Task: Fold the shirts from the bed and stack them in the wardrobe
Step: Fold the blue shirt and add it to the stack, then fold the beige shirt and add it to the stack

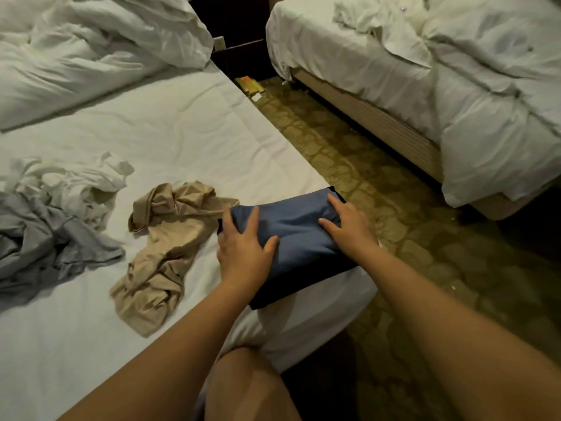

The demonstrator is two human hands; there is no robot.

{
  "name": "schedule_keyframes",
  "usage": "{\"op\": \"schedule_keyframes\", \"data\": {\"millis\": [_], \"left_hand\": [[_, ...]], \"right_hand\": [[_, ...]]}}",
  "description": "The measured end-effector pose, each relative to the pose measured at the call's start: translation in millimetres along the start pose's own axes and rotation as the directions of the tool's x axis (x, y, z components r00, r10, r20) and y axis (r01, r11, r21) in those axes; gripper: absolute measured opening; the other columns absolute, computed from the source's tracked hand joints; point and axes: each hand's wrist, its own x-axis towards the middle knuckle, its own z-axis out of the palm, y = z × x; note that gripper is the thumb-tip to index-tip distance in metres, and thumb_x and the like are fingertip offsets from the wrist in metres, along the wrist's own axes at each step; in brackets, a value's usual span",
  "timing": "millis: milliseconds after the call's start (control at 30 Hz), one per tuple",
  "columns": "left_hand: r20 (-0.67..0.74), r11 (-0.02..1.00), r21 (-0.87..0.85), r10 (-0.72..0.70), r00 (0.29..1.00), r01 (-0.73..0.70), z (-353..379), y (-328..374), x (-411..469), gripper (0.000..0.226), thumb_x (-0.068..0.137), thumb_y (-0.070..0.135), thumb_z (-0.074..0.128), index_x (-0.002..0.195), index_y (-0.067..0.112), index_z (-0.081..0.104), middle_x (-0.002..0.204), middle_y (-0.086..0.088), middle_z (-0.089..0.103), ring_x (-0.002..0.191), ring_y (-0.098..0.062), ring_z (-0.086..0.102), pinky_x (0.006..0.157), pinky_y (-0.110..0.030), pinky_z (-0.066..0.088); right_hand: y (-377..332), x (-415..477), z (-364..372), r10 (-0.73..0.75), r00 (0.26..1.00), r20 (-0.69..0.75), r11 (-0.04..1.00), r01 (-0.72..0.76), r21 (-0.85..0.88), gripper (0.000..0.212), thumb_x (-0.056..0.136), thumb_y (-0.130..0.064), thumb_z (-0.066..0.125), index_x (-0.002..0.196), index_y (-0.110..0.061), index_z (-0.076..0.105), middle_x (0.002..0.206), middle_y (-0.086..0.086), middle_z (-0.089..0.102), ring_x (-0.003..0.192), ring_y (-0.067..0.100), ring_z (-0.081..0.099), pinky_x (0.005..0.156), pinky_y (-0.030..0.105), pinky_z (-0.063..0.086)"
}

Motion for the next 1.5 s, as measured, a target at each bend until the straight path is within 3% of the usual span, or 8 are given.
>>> {"op": "schedule_keyframes", "data": {"millis": [133, 267, 467, 633, 767, 1033, 1167, 1500], "left_hand": [[-0.021, 0.887, 0.358, 0.320, 0.947, -0.292, 15, 12, 3, 0.051, 0.099, 0.039, 0.028, 0.148, 0.028, 0.021, 0.159, -0.005, -0.002, 0.146, -0.022, -0.002, 0.113, -0.052, 0.003], [0.130, 0.913, 0.358, 0.158, 0.979, -0.195, 32, -5, 13, 0.057, 0.098, 0.049, 0.021, 0.150, 0.028, 0.010, 0.159, 0.002, 0.002, 0.146, -0.014, -0.003, 0.114, -0.049, -0.002], [0.164, 0.916, 0.357, 0.134, 0.977, -0.185, 50, -17, 11, 0.059, 0.098, 0.049, 0.022, 0.150, 0.027, 0.005, 0.159, 0.001, 0.001, 0.146, -0.015, -0.002, 0.114, -0.049, 0.000], [0.156, 0.920, 0.325, 0.175, 0.972, -0.218, 31, -17, 10, 0.059, 0.097, 0.051, 0.022, 0.150, 0.026, 0.013, 0.158, 0.001, 0.009, 0.146, -0.015, 0.004, 0.114, -0.049, -0.004], [-0.128, 0.916, 0.284, 0.328, 0.936, -0.283, 1, -38, -16, 0.056, 0.089, 0.044, 0.032, 0.129, 0.013, 0.056, 0.132, -0.009, 0.056, 0.123, -0.025, 0.053, 0.103, -0.063, 0.027], [-0.290, 0.983, 0.154, 0.141, 0.946, -0.100, -74, -97, -55, 0.054, 0.088, 0.040, 0.030, 0.122, 0.009, 0.058, 0.119, -0.010, 0.064, 0.111, -0.029, 0.059, 0.102, -0.058, 0.031], [-0.317, 0.980, 0.198, 0.057, 0.947, 0.008, -95, -143, -56, 0.046, 0.089, 0.034, 0.038, 0.123, 0.009, 0.057, 0.119, -0.010, 0.063, 0.110, -0.030, 0.059, 0.103, -0.056, 0.030], [-0.224, 0.988, 0.074, -0.118, 0.967, 0.138, -90, -212, -13, 0.049, 0.092, 0.034, 0.040, 0.135, 0.010, 0.046, 0.131, -0.013, 0.053, 0.114, -0.034, 0.052, 0.093, -0.044, 0.040]], "right_hand": [[-30, -9, 9, -0.197, 0.967, -0.161, 0.929, 0.131, -0.347, 0.062, 0.094, -0.057, 0.034, 0.148, -0.037, 0.014, 0.158, 0.001, 0.008, 0.144, 0.025, 0.006, 0.113, 0.052, 0.006], [-37, -3, 37, -0.196, 0.975, 0.109, 0.909, 0.222, -0.352, 0.064, 0.093, -0.062, 0.021, 0.149, -0.036, 0.001, 0.159, -0.008, -0.002, 0.146, 0.016, -0.005, 0.114, 0.049, -0.008], [-23, 4, 65, -0.165, 0.977, 0.138, 0.895, 0.207, -0.396, 0.070, 0.089, -0.068, 0.014, 0.146, -0.036, -0.013, 0.158, -0.009, -0.012, 0.145, 0.015, -0.011, 0.114, 0.047, -0.011], [-41, 1, 43, -0.119, 0.976, 0.180, 0.904, 0.182, -0.387, 0.067, 0.094, -0.062, 0.023, 0.149, -0.035, -0.004, 0.159, -0.007, -0.007, 0.146, 0.017, -0.007, 0.114, 0.050, -0.008], [-71, -26, 33, -0.159, 0.987, -0.003, 0.952, 0.152, -0.266, 0.059, 0.096, -0.052, 0.033, 0.149, -0.031, 0.017, 0.157, -0.005, 0.016, 0.146, 0.019, 0.006, 0.113, 0.053, -0.005], [-175, -69, 66, -0.415, 0.908, -0.063, 0.906, 0.406, -0.116, 0.043, 0.096, -0.039, 0.042, 0.136, -0.022, 0.045, 0.134, -0.002, 0.053, 0.127, 0.018, 0.043, 0.113, 0.041, 0.019], [-213, -73, 100, -0.396, 0.915, 0.082, 0.918, 0.397, 0.010, 0.047, 0.096, -0.033, 0.044, 0.140, -0.022, 0.037, 0.142, 0.003, 0.044, 0.119, 0.027, 0.050, 0.091, 0.039, 0.046], [-238, -5, 165, -0.202, 0.977, 0.065, 0.979, 0.203, -0.016, 0.058, 0.095, -0.027, 0.045, 0.147, -0.020, 0.020, 0.151, 0.006, 0.021, 0.129, 0.032, 0.036, 0.095, 0.040, 0.040]]}}
